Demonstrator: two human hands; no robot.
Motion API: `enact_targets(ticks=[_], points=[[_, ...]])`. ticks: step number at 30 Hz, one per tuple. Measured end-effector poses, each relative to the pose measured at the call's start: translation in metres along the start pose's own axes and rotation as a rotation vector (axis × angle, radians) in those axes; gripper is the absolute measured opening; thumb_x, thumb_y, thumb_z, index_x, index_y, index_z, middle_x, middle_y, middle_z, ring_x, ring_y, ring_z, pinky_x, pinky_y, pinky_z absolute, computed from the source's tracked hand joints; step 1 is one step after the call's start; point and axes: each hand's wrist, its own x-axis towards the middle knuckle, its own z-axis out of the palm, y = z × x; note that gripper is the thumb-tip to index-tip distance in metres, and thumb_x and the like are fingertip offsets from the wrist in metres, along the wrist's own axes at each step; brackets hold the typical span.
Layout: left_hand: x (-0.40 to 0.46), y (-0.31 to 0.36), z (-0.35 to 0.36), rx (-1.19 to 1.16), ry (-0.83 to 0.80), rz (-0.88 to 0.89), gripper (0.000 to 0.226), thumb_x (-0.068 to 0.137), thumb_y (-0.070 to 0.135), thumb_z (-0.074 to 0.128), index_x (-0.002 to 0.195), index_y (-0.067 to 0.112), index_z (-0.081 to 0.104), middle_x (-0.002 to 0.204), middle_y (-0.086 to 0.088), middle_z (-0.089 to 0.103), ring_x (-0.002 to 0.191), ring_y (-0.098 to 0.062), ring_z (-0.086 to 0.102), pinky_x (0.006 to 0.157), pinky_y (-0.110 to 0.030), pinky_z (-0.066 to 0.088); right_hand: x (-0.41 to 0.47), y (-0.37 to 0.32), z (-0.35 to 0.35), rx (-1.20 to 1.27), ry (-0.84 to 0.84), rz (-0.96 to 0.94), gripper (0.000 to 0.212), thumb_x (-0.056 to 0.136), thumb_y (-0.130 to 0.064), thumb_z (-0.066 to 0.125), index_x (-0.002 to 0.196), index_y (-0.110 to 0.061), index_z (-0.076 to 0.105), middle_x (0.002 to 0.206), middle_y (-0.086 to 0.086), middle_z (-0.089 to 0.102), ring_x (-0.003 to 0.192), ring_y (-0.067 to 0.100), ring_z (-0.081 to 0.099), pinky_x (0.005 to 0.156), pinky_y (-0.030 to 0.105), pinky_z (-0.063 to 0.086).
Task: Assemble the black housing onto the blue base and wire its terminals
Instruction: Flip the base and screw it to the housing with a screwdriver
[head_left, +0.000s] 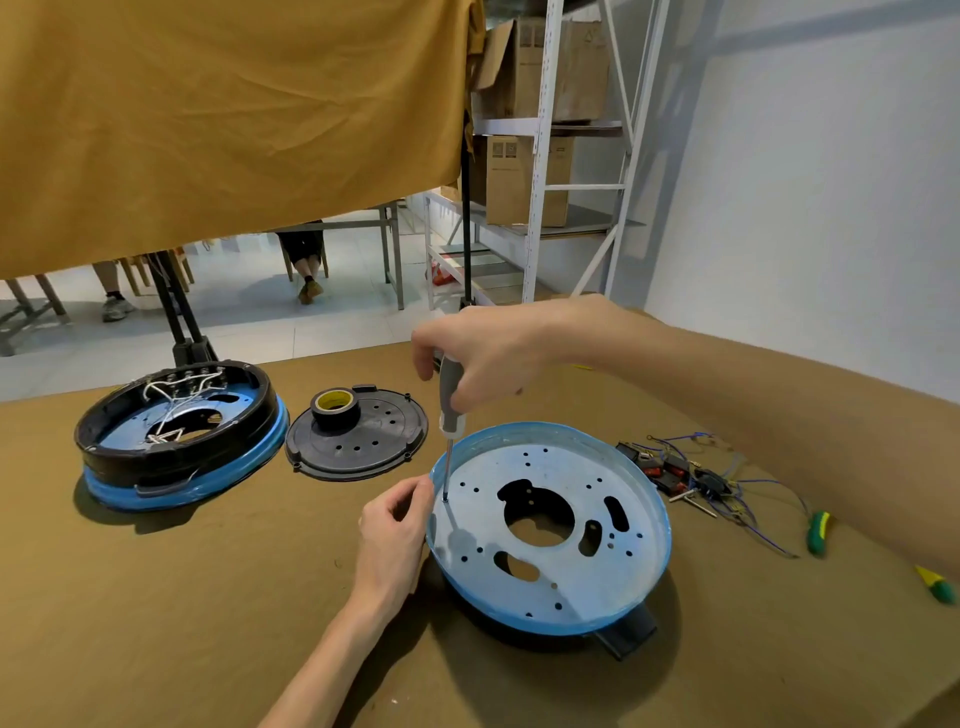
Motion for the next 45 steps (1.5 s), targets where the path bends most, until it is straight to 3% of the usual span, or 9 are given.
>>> enact_targets(ticks=[11, 15, 18, 22, 26, 31, 37, 41, 45], points=[[0.001, -0.001, 0.000, -0.002, -0.020, 0.004, 0.028, 0.105, 0.027, 0.054, 0.118, 0.013, 0.075, 0.105, -0.001, 0.077, 0.104, -0.021, 0.069, 0.087, -0.042, 0.061, 0.008, 0.003, 0.007, -0.088, 0.129, 0.021, 0.041, 0.098, -0.056, 0.056, 0.108, -0.016, 0.055, 0.081, 0.005, 0.073, 0.052, 0.016, 0.070, 0.042, 0.026, 0.054], [0.002, -0.001, 0.001, 0.027, -0.015, 0.013, 0.029, 0.105, 0.029, 0.054, 0.119, 0.013, 0.074, 0.108, -0.001, 0.076, 0.105, -0.018, 0.068, 0.086, -0.035, 0.060, 0.005, 0.000, 0.003, 0.068, 0.011, -0.017, 0.034, 0.094, -0.029, 0.066, 0.118, -0.020, 0.044, 0.092, 0.008, 0.069, 0.061, 0.019, 0.069, 0.044, 0.026, 0.054], [0.002, -0.002, 0.001, -0.002, -0.022, 0.017, 0.026, 0.105, 0.026, 0.054, 0.115, 0.016, 0.076, 0.102, 0.004, 0.077, 0.101, -0.014, 0.070, 0.077, -0.025, 0.060, 0.009, -0.005, 0.010, -0.103, 0.123, 0.011, 0.034, 0.104, -0.043, 0.049, 0.107, -0.010, 0.055, 0.072, 0.007, 0.072, 0.047, 0.018, 0.069, 0.044, 0.032, 0.058], [0.001, -0.002, 0.001, 0.024, -0.013, 0.018, 0.024, 0.104, 0.029, 0.054, 0.115, 0.020, 0.074, 0.105, 0.006, 0.076, 0.102, -0.011, 0.069, 0.072, -0.015, 0.057, 0.002, -0.004, 0.001, 0.074, -0.031, 0.012, 0.041, 0.093, -0.029, 0.066, 0.123, -0.019, 0.040, 0.089, 0.011, 0.068, 0.067, 0.025, 0.071, 0.044, 0.024, 0.052], [0.001, -0.002, 0.002, 0.000, -0.024, 0.015, 0.021, 0.105, 0.028, 0.054, 0.109, 0.026, 0.074, 0.102, 0.008, 0.077, 0.100, -0.009, 0.069, 0.073, -0.017, 0.056, 0.004, -0.004, 0.012, -0.131, 0.185, 0.036, 0.030, 0.104, -0.044, 0.050, 0.108, -0.015, 0.050, 0.082, 0.009, 0.069, 0.052, 0.020, 0.069, 0.043, 0.031, 0.053], [-0.001, 0.001, 0.001, 0.045, -0.023, 0.007, 0.026, 0.106, 0.029, 0.052, 0.110, 0.018, 0.075, 0.099, 0.003, 0.075, 0.098, -0.013, 0.068, 0.077, -0.025, 0.056, -0.010, 0.004, 0.003, 0.187, -0.008, 0.035, 0.037, 0.092, -0.021, 0.072, 0.118, -0.016, 0.045, 0.093, 0.011, 0.070, 0.064, 0.022, 0.071, 0.046, 0.025, 0.054], [0.001, 0.013, -0.019, 0.399, -0.134, -0.252, 0.044, 0.111, 0.037, 0.033, 0.088, 0.020, 0.067, 0.082, 0.003, 0.071, 0.070, -0.010, 0.065, 0.064, -0.027, 0.048, -0.017, 0.002, 0.029, 0.241, 0.313, 0.054, 0.040, 0.093, -0.046, 0.072, 0.111, -0.016, 0.052, 0.088, 0.001, 0.068, 0.051, 0.017, 0.069, 0.045, 0.031, 0.059], [-0.004, 0.020, -0.031, 0.398, -0.311, -0.386, 0.033, 0.109, 0.018, 0.036, 0.095, 0.024, 0.066, 0.085, 0.001, 0.072, 0.064, -0.004, 0.068, 0.051, -0.018, 0.044, -0.030, 0.016, 0.038, 0.331, 0.516, 0.091, 0.031, 0.094, -0.046, 0.071, 0.100, -0.020, 0.055, 0.084, -0.005, 0.069, 0.060, 0.001, 0.068, 0.047, 0.014, 0.051], [-0.011, 0.021, -0.025, 0.511, -0.347, -0.299, 0.027, 0.108, 0.016, 0.044, 0.121, 0.023, 0.067, 0.100, 0.006, 0.071, 0.079, -0.005, 0.065, 0.063, -0.016, 0.048, -0.046, 0.038, 0.046, 0.499, 0.720, 0.178, 0.029, 0.095, -0.041, 0.071, 0.088, -0.015, 0.060, 0.076, 0.003, 0.072, 0.057, 0.011, 0.068, 0.049, 0.026, 0.054]])
